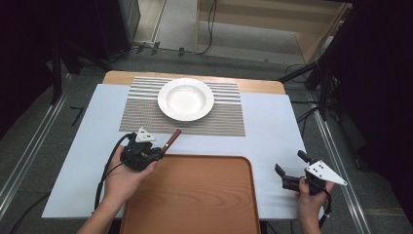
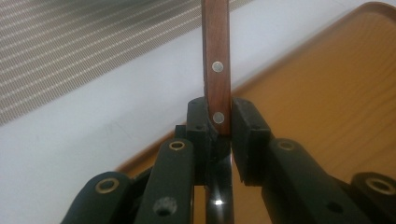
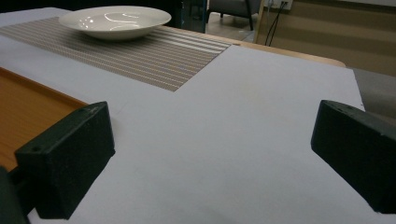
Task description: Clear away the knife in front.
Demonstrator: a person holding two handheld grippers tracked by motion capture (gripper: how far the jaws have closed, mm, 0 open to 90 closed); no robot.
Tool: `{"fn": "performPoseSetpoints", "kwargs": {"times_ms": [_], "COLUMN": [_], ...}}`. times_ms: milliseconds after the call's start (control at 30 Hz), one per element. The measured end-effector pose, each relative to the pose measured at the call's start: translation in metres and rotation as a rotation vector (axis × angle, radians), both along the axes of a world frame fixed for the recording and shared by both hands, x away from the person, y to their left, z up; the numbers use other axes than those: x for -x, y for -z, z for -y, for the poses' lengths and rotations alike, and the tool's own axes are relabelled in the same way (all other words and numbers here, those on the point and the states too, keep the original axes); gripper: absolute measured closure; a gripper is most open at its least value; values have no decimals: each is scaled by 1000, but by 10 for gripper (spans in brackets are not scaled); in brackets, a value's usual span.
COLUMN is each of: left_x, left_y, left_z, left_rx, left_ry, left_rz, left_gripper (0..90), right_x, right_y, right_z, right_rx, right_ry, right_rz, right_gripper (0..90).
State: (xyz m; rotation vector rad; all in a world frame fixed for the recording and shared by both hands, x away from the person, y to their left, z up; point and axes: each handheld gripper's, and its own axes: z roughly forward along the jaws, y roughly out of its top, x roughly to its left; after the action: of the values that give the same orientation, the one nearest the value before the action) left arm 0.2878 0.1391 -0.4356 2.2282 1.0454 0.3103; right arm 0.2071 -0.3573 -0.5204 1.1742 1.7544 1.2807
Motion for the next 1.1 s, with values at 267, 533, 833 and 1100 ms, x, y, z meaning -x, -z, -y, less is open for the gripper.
{"fn": "performPoseSetpoints", "kwargs": {"times_ms": [267,533,833,1100], "left_x": [24,42,63,70], "left_y": [14,24,39,45], "left_z": [-4,-9,-14,-17], "left_rx": [28,29,27,38], "left_ry": [-12,-28,-47,-62], "left_rz": [-22,-37,-62,-78], "left_gripper": [765,765,765,765], "right_x": [0,0,0,0], "right_y": [0,0,0,0], "right_z": [0,0,0,-1], "right_rx": [0,1,4,6], "right_ry": [0,3,3,3], "right_rz": [0,-3,-2,-2], "right_gripper": [0,0,0,0]}}
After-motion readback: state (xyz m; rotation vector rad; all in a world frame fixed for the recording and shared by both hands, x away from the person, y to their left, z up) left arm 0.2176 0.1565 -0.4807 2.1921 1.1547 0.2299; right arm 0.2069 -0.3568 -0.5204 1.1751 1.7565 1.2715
